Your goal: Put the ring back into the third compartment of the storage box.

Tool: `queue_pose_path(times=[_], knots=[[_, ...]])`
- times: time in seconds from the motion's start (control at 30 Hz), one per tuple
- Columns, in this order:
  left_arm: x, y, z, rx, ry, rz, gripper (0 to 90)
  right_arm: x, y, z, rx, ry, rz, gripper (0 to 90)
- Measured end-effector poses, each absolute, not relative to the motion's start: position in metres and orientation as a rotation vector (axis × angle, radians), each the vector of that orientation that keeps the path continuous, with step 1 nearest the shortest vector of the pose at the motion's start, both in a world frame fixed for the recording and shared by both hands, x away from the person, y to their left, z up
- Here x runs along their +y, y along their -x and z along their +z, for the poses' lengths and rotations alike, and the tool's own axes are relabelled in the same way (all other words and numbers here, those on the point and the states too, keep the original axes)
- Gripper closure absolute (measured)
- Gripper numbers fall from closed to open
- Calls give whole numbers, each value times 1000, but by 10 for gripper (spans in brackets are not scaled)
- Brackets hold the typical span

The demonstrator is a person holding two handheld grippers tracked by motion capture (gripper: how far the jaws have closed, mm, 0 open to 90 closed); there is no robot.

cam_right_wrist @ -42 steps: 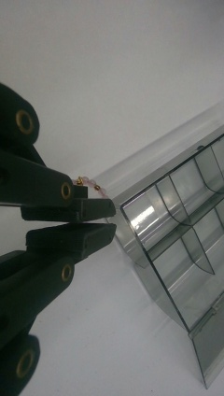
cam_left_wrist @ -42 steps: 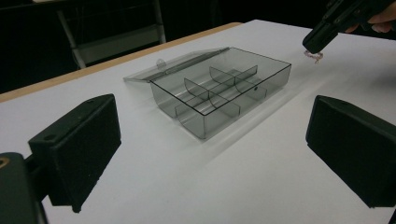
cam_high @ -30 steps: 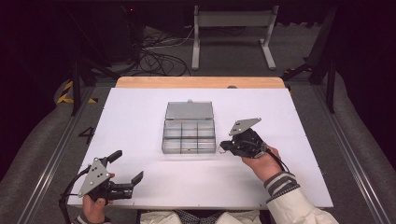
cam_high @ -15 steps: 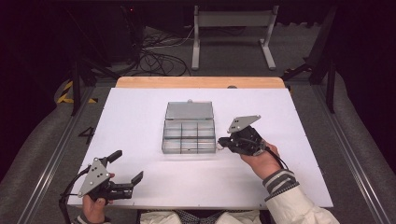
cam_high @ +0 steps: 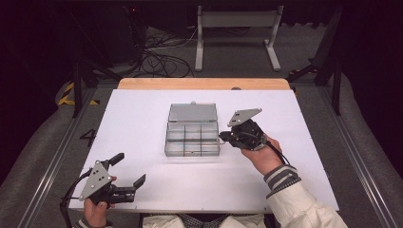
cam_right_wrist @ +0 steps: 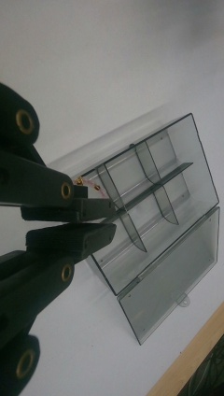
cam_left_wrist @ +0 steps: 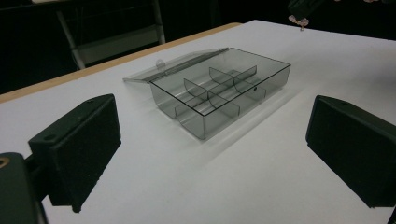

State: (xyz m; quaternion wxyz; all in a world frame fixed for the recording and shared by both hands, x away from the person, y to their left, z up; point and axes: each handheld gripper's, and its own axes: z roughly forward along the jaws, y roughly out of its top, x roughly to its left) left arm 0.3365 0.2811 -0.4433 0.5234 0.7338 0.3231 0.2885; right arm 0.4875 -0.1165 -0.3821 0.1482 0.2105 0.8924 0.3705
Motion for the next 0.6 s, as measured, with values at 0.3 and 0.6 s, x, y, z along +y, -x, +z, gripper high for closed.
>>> queue_pose_path(times=[0.3,0.6], knots=[[281,-337,-443,770,-1758,693,36,-105,-497,-378,2562,-609,1045,865],[282,-337,-443,767,-1754,697,36,-99,-507,-378,2545,-619,1035,865]])
